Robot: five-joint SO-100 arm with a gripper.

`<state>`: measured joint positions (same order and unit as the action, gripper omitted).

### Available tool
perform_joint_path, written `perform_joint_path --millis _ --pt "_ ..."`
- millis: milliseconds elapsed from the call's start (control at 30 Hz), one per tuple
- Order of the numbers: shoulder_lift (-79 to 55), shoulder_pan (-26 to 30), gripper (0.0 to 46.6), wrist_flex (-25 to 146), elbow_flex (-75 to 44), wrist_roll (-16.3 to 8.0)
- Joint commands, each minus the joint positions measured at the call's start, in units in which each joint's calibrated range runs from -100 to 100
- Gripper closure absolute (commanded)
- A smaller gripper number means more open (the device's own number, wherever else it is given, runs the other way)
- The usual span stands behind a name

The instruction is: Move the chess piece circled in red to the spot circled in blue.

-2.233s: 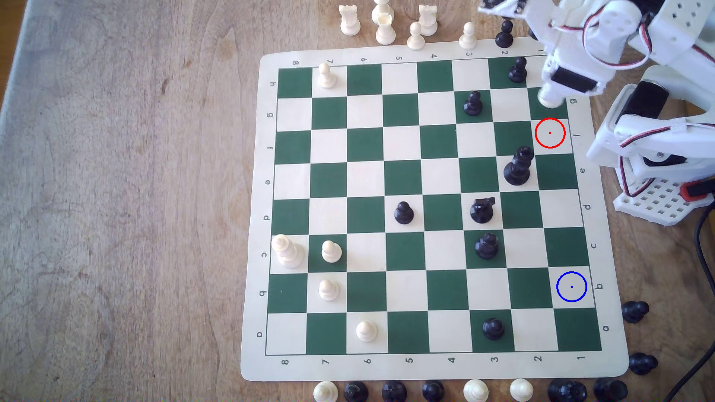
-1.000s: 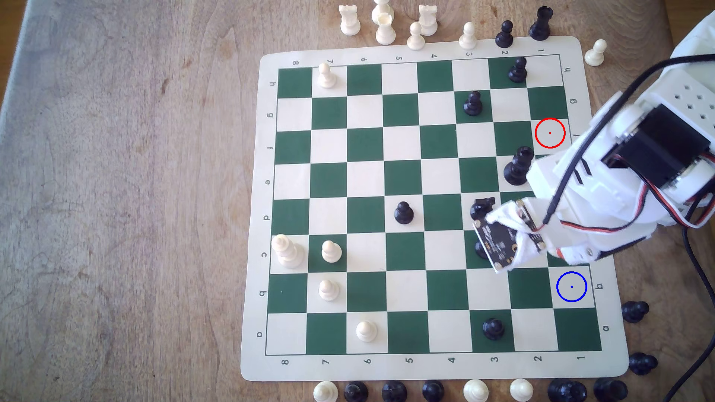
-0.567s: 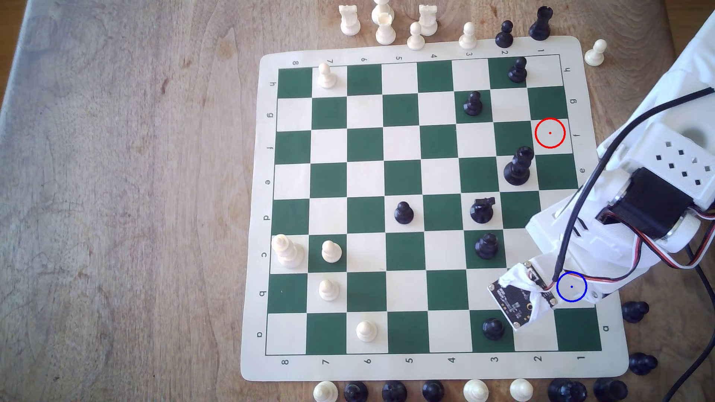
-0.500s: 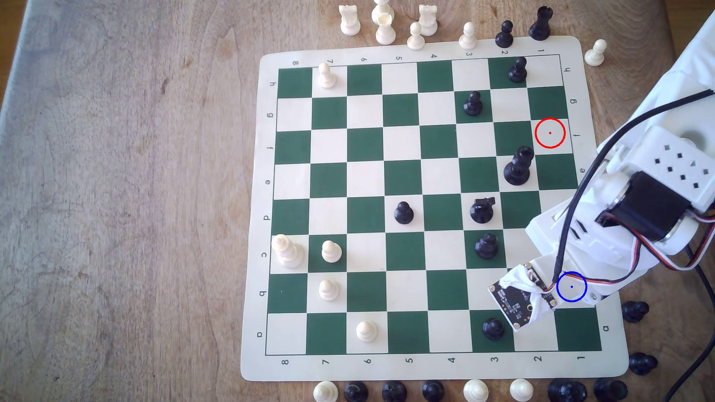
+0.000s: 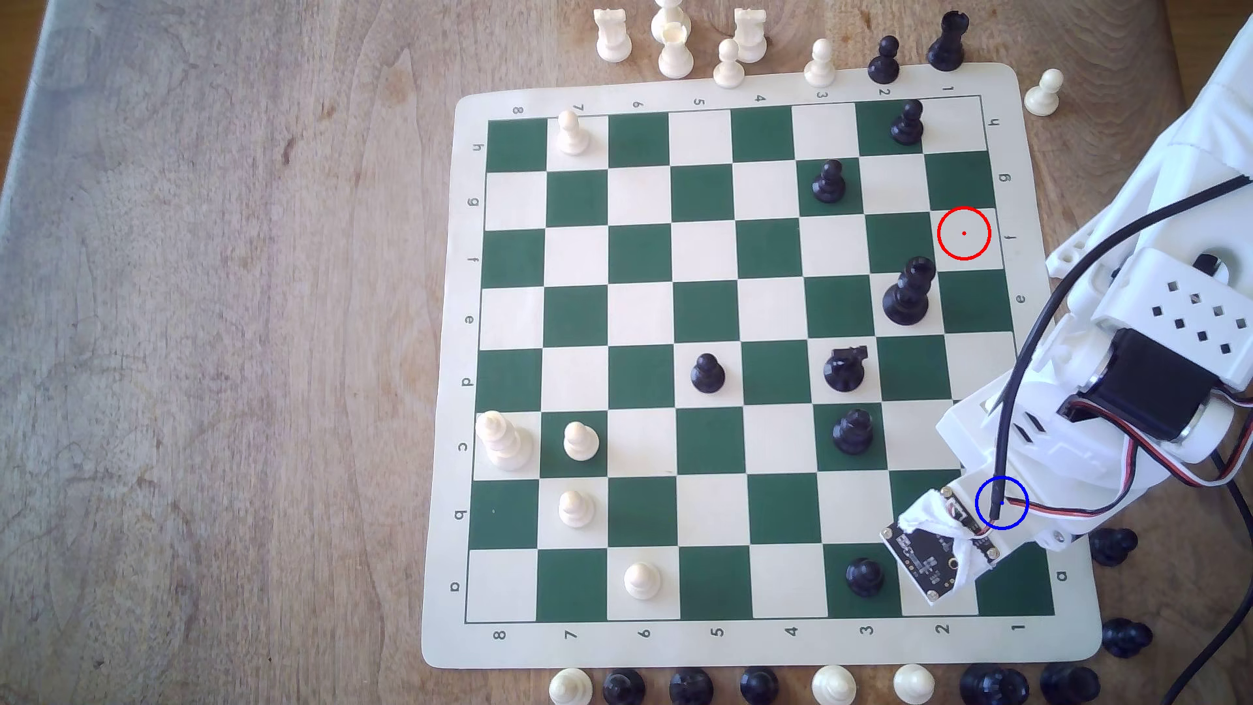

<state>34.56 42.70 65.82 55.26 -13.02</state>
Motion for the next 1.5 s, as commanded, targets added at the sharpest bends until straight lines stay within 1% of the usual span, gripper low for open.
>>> perform_joint_path --millis 0,600,1467 --pt "-0.2 0.7 45.7 -2.0 0.6 -0.2" --pt "-1.1 2.3 45.8 -3.7 3.3 -0.9" --pt "-2.0 2.8 46.0 -4.6 4.3 -1.5"
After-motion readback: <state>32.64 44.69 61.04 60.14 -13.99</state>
